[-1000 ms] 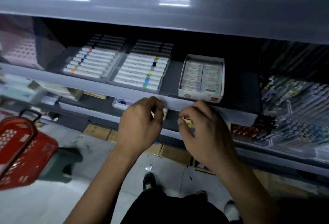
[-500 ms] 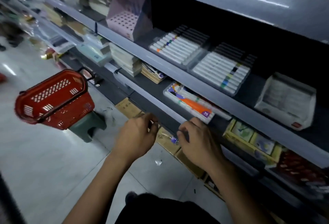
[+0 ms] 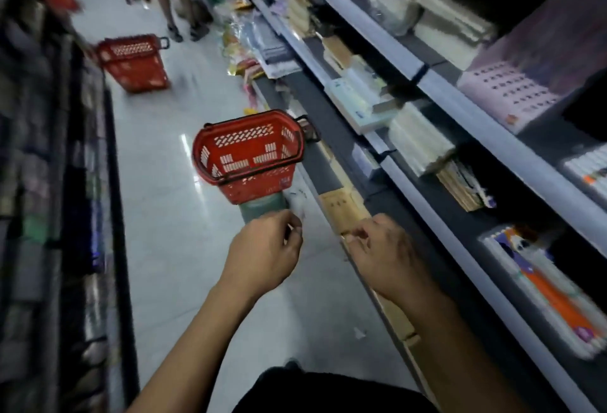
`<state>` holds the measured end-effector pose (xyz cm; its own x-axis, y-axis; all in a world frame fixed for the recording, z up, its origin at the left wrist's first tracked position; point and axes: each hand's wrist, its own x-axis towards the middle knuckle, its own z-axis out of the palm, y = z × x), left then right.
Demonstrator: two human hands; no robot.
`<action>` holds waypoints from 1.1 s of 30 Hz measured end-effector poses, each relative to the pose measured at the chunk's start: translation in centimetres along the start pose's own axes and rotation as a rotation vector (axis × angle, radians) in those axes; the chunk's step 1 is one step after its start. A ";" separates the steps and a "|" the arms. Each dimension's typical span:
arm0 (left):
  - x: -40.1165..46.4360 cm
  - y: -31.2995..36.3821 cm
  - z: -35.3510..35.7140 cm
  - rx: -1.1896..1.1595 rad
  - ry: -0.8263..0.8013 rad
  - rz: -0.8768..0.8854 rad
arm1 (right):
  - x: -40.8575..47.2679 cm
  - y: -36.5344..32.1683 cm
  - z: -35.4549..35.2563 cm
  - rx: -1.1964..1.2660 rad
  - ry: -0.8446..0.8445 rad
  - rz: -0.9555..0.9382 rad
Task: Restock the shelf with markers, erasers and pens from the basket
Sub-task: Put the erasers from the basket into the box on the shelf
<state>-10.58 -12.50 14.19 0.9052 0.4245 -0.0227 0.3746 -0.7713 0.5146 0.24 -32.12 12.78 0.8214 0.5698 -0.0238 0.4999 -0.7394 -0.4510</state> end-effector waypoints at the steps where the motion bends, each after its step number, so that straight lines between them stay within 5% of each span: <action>1: 0.3 -1.5 -0.8 -0.004 0.009 -0.025 | 1.2 -1.2 0.7 0.003 -0.017 -0.014; 12: 6.8 -10.8 -3.5 -0.010 0.049 -0.222 | 13.4 -7.6 5.4 0.070 -0.176 -0.168; 33: 34.3 -20.3 -5.9 0.148 -0.001 -0.473 | 47.9 -11.9 12.1 0.097 -0.416 -0.353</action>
<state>11.67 20.51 8.04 0.6293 0.7437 -0.2255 0.7688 -0.5534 0.3204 30.34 8.35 6.20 0.4209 0.8853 -0.1975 0.6819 -0.4524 -0.5748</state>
